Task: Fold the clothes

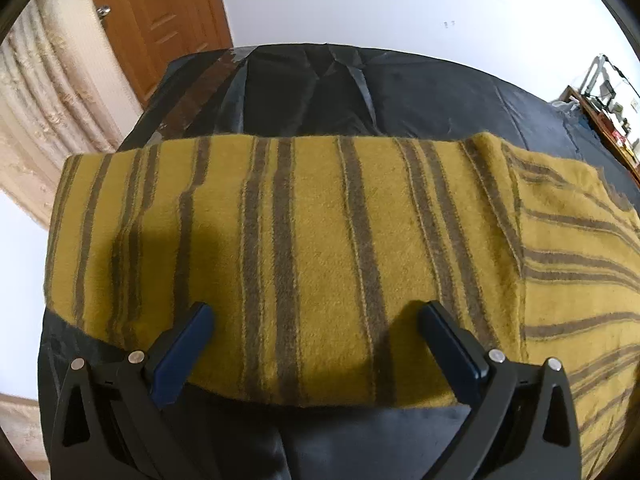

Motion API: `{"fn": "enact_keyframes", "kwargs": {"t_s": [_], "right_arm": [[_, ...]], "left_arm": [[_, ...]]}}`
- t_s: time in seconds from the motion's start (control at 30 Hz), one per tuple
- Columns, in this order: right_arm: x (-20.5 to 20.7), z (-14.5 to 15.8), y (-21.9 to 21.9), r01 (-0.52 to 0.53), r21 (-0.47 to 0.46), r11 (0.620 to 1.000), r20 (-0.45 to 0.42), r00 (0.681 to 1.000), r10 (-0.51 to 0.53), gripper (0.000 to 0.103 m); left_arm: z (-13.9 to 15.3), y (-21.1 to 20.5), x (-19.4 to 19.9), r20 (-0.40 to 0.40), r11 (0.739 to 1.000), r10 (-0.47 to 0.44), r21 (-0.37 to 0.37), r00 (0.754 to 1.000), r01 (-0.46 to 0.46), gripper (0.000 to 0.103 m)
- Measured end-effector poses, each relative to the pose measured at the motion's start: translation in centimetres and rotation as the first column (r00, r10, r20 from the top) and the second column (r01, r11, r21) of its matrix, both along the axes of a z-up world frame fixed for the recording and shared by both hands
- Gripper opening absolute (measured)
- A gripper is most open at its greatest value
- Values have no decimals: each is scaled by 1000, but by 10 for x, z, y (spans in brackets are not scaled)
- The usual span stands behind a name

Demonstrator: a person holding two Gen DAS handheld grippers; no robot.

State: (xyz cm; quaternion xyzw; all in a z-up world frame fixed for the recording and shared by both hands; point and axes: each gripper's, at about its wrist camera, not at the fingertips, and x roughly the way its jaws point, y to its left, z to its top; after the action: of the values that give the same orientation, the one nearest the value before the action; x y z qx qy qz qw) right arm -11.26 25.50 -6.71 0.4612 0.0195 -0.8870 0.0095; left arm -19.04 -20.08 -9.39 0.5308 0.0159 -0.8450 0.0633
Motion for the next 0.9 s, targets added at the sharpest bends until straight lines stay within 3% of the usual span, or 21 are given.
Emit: {"fn": "enact_keyframes", "kwargs": {"t_s": [0.1, 0.2, 0.33, 0.5, 0.63, 0.83, 0.9], "right_arm": [[2, 0, 2, -2, -1, 1000, -1, 1000, 2, 103], [2, 0, 2, -3, 0, 1000, 0, 1000, 3, 103], [2, 0, 2, -3, 0, 1000, 0, 1000, 3, 103], [9, 1, 3, -4, 0, 1000, -4, 1000, 4, 103], [19, 3, 5, -6, -1, 1000, -8, 1000, 6, 103], [34, 6, 8, -10, -2, 1000, -15, 1000, 10, 103], [44, 7, 8, -18, 18, 1000, -19, 1000, 18, 103]], "left_arm": [[11, 9, 30, -3, 999, -31, 34, 1000, 31, 103], [18, 12, 70, -4, 979, -82, 188, 997, 81, 103], [13, 10, 102, 0, 900, -139, 416, 990, 126, 103], [16, 32, 138, -39, 847, -230, 484, 972, 220, 103], [17, 50, 144, -104, 761, -329, 560, 938, 329, 103], [11, 66, 146, -140, 692, -368, 619, 919, 372, 103], [7, 69, 145, -133, 635, -400, 674, 907, 379, 103]]}}
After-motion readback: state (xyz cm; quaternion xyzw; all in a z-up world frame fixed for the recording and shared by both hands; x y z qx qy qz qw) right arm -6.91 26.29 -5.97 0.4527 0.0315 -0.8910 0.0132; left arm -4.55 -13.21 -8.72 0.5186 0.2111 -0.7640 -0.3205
